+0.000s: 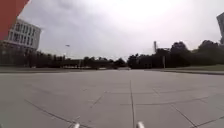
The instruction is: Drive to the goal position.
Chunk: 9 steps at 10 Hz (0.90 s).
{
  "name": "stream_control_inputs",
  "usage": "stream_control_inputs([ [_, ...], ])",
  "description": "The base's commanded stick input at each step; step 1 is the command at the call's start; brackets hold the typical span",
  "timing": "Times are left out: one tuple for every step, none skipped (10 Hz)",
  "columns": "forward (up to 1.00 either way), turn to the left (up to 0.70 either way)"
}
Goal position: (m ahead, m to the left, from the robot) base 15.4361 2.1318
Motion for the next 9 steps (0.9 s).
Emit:
stream_control_inputs([
  [0.5,0.0],
  [0.5,0.0],
  [0.5,0.0],
  [0.5,0.0],
  [0.5,0.0],
  [0.5,0.0],
  [0.5,0.0],
  [0.5,0.0],
  [0.5,0.0],
])
